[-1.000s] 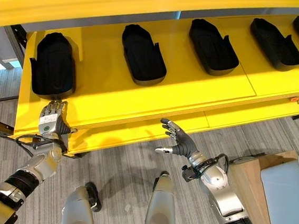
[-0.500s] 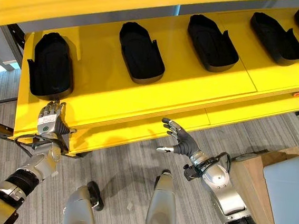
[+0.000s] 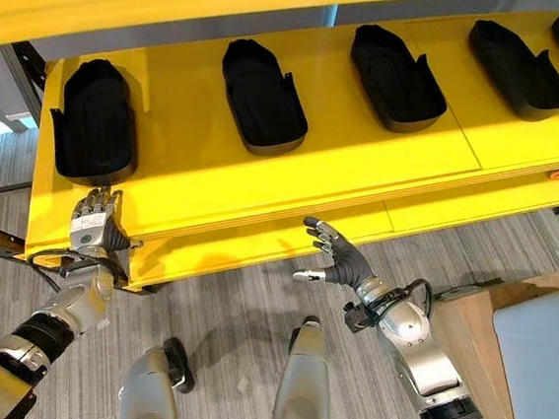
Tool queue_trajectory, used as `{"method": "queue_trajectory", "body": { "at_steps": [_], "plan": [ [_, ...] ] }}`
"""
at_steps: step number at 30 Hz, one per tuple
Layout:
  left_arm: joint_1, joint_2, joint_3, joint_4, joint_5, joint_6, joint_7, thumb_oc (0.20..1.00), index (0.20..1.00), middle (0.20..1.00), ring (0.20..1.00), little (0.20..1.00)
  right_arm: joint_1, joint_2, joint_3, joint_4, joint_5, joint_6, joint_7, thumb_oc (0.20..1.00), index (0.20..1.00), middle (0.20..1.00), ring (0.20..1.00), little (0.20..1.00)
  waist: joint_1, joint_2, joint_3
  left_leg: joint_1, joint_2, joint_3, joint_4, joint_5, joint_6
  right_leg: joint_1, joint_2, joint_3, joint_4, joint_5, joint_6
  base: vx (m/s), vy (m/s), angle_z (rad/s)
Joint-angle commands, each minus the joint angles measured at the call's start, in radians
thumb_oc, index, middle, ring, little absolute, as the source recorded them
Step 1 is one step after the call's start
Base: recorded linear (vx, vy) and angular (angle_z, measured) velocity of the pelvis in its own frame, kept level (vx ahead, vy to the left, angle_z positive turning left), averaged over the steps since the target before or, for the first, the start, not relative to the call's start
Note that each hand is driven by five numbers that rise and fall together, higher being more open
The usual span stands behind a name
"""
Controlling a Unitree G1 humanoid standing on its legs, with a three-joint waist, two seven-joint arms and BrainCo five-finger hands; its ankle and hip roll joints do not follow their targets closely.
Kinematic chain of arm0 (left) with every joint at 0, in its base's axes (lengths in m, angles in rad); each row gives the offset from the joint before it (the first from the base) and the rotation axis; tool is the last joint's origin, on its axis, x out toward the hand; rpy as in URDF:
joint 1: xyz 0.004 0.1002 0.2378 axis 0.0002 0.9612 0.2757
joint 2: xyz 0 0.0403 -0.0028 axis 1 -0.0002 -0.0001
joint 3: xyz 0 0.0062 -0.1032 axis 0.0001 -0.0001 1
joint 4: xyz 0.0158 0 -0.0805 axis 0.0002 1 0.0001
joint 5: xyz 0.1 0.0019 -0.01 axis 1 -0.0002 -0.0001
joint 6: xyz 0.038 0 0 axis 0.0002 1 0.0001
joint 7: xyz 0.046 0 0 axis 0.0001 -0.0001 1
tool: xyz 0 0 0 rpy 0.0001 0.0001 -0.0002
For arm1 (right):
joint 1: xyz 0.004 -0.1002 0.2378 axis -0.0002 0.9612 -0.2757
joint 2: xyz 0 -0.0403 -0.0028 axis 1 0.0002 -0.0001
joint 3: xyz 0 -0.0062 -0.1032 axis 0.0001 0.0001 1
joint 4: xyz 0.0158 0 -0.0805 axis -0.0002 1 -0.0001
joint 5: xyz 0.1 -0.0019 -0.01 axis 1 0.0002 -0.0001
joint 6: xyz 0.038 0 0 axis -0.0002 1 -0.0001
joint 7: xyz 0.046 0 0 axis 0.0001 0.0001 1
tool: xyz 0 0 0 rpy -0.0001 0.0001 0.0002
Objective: Move parts from the plastic box to the shelf.
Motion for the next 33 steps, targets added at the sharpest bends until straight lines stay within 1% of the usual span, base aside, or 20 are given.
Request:
{"method": "queue_trajectory", "body": {
  "at_steps": [1,7,10,13,15,16,17,19,20,21,23,24,25,26,27,28,30,31,33],
  "plan": [
    [-0.153,0.109,0.048,0.073,0.01,0.033,0.068,1.0,1.0,1.0,1.0,1.0,-0.052,-0.004,-0.014,-0.019,-0.003,-0.025,0.006,1.0,1.0,1.0,1.0,1.0,-0.008,-0.018,-0.014,0.02,-0.053,0.048,0.032,-0.066,0.088,0.051,0.046,-0.039,0.044,-0.057,-0.044,0.0,0.0,0.0],
    [-0.186,0.123,0.043,0.082,-0.005,0.03,0.062,1.0,1.0,1.0,1.0,1.0,-0.061,-0.007,-0.006,-0.021,0.005,-0.024,-0.002,1.0,1.0,1.0,1.0,1.0,-0.01,-0.018,-0.012,0.019,-0.054,0.052,0.029,-0.066,0.09,0.049,0.046,-0.041,0.042,-0.057,-0.044,0.0,0.0,0.0],
    [-0.197,0.127,0.04,0.087,0.004,0.041,0.061,1.0,1.0,1.0,1.0,1.0,-0.067,-0.012,-0.005,-0.018,0.009,-0.026,-0.001,1.0,1.0,1.0,1.0,1.0,-0.012,-0.019,-0.01,0.022,-0.054,0.052,0.025,-0.065,0.089,0.052,0.046,-0.042,0.038,-0.056,-0.044,0.0,0.0,0.0],
    [-0.212,0.131,0.038,0.108,0.0,0.024,0.056,1.0,1.0,1.0,1.0,1.0,-0.075,-0.013,-0.001,-0.02,0.011,-0.02,-0.005,1.0,1.0,1.0,1.0,1.0,-0.014,-0.018,-0.008,0.018,-0.053,0.054,0.026,-0.065,0.09,0.047,0.05,-0.039,0.037,-0.056,-0.045,-0.02,-0.002,-0.01],
    [-0.214,0.127,0.035,0.12,-0.027,-0.005,0.053,1.0,1.0,1.0,1.0,1.0,-0.071,-0.012,-0.001,-0.019,0.015,-0.023,-0.006,1.0,1.0,1.0,1.0,1.0,-0.016,-0.019,-0.006,0.019,-0.055,0.056,0.022,-0.064,0.091,0.048,0.053,-0.04,0.034,-0.056,-0.045,-0.05,-0.03,-0.04],
    [-0.174,0.109,0.032,0.103,-0.04,-0.053,0.069,1.0,1.0,1.0,1.0,1.0,-0.053,-0.001,0.002,-0.021,0.01,-0.034,-0.012,1.0,1.0,1.0,1.0,1.0,-0.011,-0.02,-0.004,0.028,-0.06,0.056,0.005,-0.059,0.091,0.055,0.054,-0.042,0.019,-0.052,-0.044,-0.04,-0.053,-0.04],
    [-0.154,0.101,0.032,0.092,-0.052,-0.078,0.076,1.0,1.0,1.0,1.0,1.0,-0.047,0.003,0.004,-0.023,0.007,-0.039,-0.015,1.0,1.0,1.0,1.0,1.0,-0.009,-0.021,-0.003,0.034,-0.063,0.056,-0.005,-0.056,0.092,0.06,0.055,-0.043,0.01,-0.049,-0.043,-0.04,-0.065,-0.02],
    [-0.106,0.085,0.038,0.055,-0.075,-0.157,0.099,1.0,1.0,1.0,1.0,1.0,-0.027,0.009,0.005,-0.03,0.003,-0.053,-0.024,1.0,1.0,1.0,1.0,1.0,-0.001,-0.022,-0.002,0.044,-0.068,0.053,-0.03,-0.044,0.093,0.068,0.057,-0.046,-0.011,-0.042,-0.041,-0.03,-0.064,0.03],
    [-0.049,0.074,0.045,0.0,-0.089,-0.188,0.117,1.0,1.0,1.0,1.0,1.0,-0.005,0.014,-0.003,-0.04,-0.002,-0.063,-0.034,1.0,1.0,1.0,1.0,1.0,0.007,-0.021,-0.002,0.058,-0.077,0.05,-0.058,-0.033,0.091,0.081,0.059,-0.05,-0.036,-0.035,-0.039,-0.04,-0.078,0.06],
    [-0.013,0.068,0.051,-0.038,-0.099,-0.234,0.127,1.0,1.0,1.0,1.0,1.0,0.007,0.02,-0.009,-0.043,-0.008,-0.068,-0.038,1.0,1.0,1.0,1.0,1.0,0.013,-0.021,-0.003,0.068,-0.082,0.049,-0.076,-0.025,0.09,0.091,0.06,-0.053,-0.054,-0.029,-0.037,-0.03,-0.071,-0.01],
    [0.048,0.059,0.058,-0.114,-0.113,-0.297,0.125,1.0,1.0,1.0,1.0,1.0,0.029,0.031,-0.016,-0.054,-0.02,-0.069,-0.052,1.0,1.0,1.0,1.0,1.0,0.024,-0.02,-0.005,0.086,-0.091,0.044,-0.112,-0.01,0.089,0.11,0.061,-0.062,-0.088,-0.018,-0.036,-0.07,-0.081,0.02],
    [0.095,0.052,0.068,-0.171,-0.133,-0.361,0.12,1.0,1.0,1.0,1.0,1.0,0.043,0.041,-0.025,-0.059,-0.027,-0.069,-0.059,1.0,1.0,1.0,1.0,1.0,0.033,-0.02,-0.008,0.091,-0.092,0.051,-0.144,0.023,0.095,0.115,0.065,-0.073,-0.122,0.01,-0.044,-0.11,-0.109,0.15],
    [0.137,0.045,0.079,-0.224,-0.161,-0.408,0.118,1.0,1.0,1.0,1.0,1.0,0.053,0.045,-0.032,-0.062,-0.028,-0.071,-0.065,1.0,1.0,1.0,1.0,1.0,0.041,-0.018,-0.011,0.102,-0.096,0.048,-0.168,0.034,0.091,0.127,0.067,-0.08,-0.145,0.017,-0.045,-0.11,-0.101,0.17],
    [0.166,0.036,0.092,-0.258,-0.18,-0.442,0.124,1.0,1.0,1.0,1.0,1.0,0.061,0.048,-0.037,-0.064,-0.029,-0.074,-0.068,1.0,1.0,1.0,1.0,1.0,0.046,-0.018,-0.012,0.112,-0.099,0.047,-0.187,0.042,0.089,0.138,0.068,-0.086,-0.164,0.022,-0.045,-0.05,-0.085,0.1],
    [0.222,0.024,0.122,-0.323,-0.231,-0.507,0.115,1.0,1.0,1.0,1.0,1.0,0.079,0.056,-0.048,-0.066,-0.037,-0.079,-0.072,1.0,1.0,1.0,1.0,1.0,0.059,-0.015,-0.018,0.131,-0.106,0.043,-0.225,0.058,0.083,0.162,0.069,-0.1,-0.206,0.035,-0.046,-0.08,-0.13,0.17],
    [0.329,-0.007,0.185,-0.429,-0.389,-0.612,-0.029,1.0,1.0,1.0,1.0,1.0,0.109,0.079,-0.069,-0.069,-0.059,-0.081,-0.082,1.0,1.0,1.0,1.0,1.0,0.085,-0.012,-0.031,0.172,-0.119,0.037,-0.296,0.087,0.071,0.215,0.07,-0.129,-0.293,0.065,-0.045,-0.08,-0.133,0.24],
    [0.399,-0.023,0.21,-0.489,-0.406,-0.666,-0.091,1.0,1.0,1.0,1.0,1.0,0.132,0.087,-0.08,-0.064,-0.062,-0.087,-0.085,1.0,1.0,1.0,1.0,1.0,0.102,-0.012,-0.044,0.204,-0.122,0.032,-0.346,0.107,0.061,0.26,0.071,-0.152,-0.35,0.082,-0.043,-0.05,-0.106,0.32],
    [0.447,-0.029,0.22,-0.521,-0.461,-0.701,-0.171,1.0,1.0,1.0,1.0,1.0,0.153,0.09,-0.095,-0.064,-0.05,-0.082,-0.081,1.0,1.0,1.0,1.0,1.0,0.115,-0.012,-0.06,0.229,-0.121,0.03,-0.39,0.124,0.054,0.292,0.071,-0.168,-0.396,0.097,-0.039,-0.03,-0.092,0.2],
    [0.488,-0.042,0.23,-0.545,-0.601,-0.727,-0.316,1.0,1.0,1.0,1.0,1.0,0.171,0.088,-0.106,-0.061,-0.011,-0.077,-0.072,1.0,1.0,1.0,1.0,1.0,0.125,-0.013,-0.076,0.258,-0.12,0.029,-0.436,0.143,0.046,0.327,0.071,-0.185,-0.442,0.113,-0.034,-0.03,-0.064,0.2]
  ]
}}
